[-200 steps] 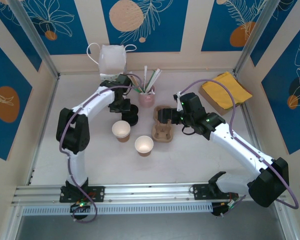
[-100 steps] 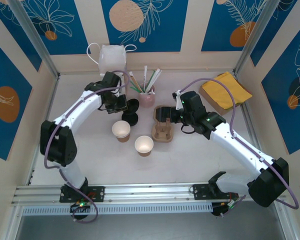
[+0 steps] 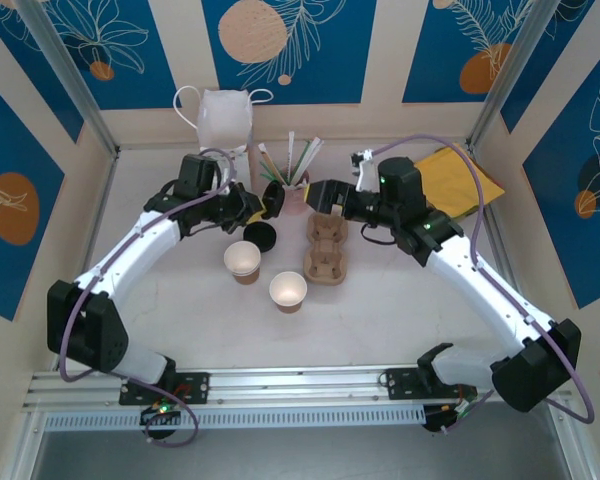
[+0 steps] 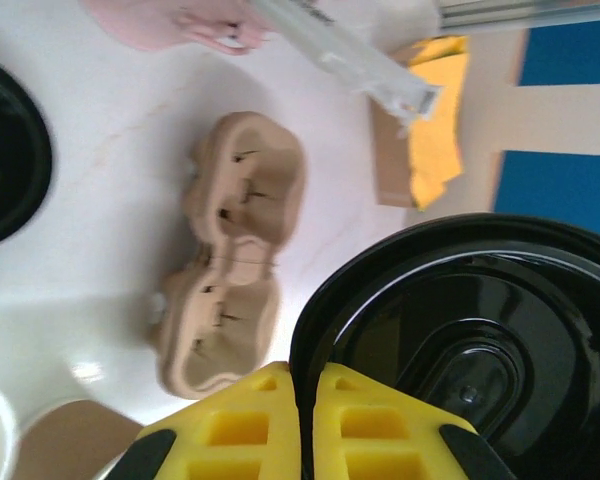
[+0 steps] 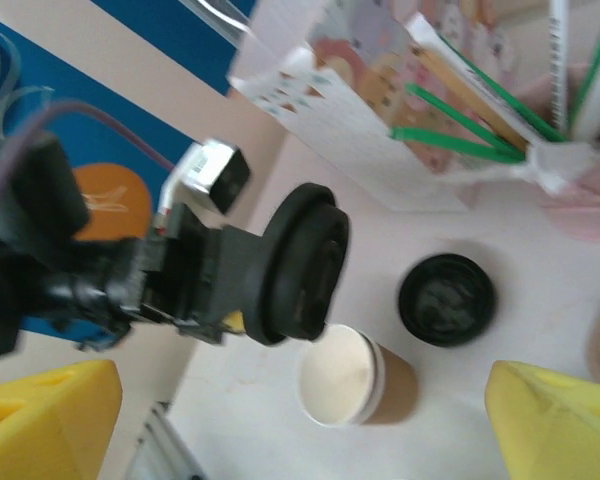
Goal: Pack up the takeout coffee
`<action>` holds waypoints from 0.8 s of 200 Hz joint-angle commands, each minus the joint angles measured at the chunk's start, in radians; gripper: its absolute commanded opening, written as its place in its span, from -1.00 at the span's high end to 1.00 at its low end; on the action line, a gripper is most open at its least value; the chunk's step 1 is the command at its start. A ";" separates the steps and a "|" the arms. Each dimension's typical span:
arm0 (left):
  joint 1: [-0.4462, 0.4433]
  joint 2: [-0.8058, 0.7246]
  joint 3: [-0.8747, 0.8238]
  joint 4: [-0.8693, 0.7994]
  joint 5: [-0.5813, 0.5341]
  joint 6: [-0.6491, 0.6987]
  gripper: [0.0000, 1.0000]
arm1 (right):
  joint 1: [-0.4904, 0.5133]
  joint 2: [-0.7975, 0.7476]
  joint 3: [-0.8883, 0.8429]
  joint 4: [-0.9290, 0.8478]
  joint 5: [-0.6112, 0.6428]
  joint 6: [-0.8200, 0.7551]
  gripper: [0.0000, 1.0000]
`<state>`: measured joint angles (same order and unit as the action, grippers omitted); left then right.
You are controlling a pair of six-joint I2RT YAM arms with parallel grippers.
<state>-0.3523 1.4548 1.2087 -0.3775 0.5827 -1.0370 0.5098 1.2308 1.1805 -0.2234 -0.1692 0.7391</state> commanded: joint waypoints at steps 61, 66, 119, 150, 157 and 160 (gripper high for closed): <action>0.038 -0.060 -0.109 0.444 0.166 -0.344 0.90 | -0.001 0.099 0.026 0.267 -0.180 0.346 -0.80; 0.038 -0.059 -0.121 0.474 0.173 -0.367 0.90 | 0.001 0.101 0.018 0.286 -0.179 0.373 -0.79; 0.039 -0.094 -0.175 0.632 0.249 -0.491 0.88 | 0.030 0.149 0.021 0.393 -0.201 0.501 -0.75; 0.040 -0.107 -0.231 0.756 0.249 -0.581 0.88 | 0.029 0.186 0.030 0.449 -0.236 0.547 -0.80; 0.041 -0.109 -0.245 0.786 0.243 -0.609 0.87 | 0.026 0.199 0.034 0.465 -0.246 0.568 -0.81; 0.041 -0.110 -0.251 0.798 0.242 -0.619 0.88 | 0.024 0.206 0.034 0.474 -0.254 0.577 -0.81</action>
<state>-0.3225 1.3682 0.9985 0.2672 0.8017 -1.5528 0.5358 1.4017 1.2060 0.1646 -0.3687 1.2339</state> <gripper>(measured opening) 0.063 0.899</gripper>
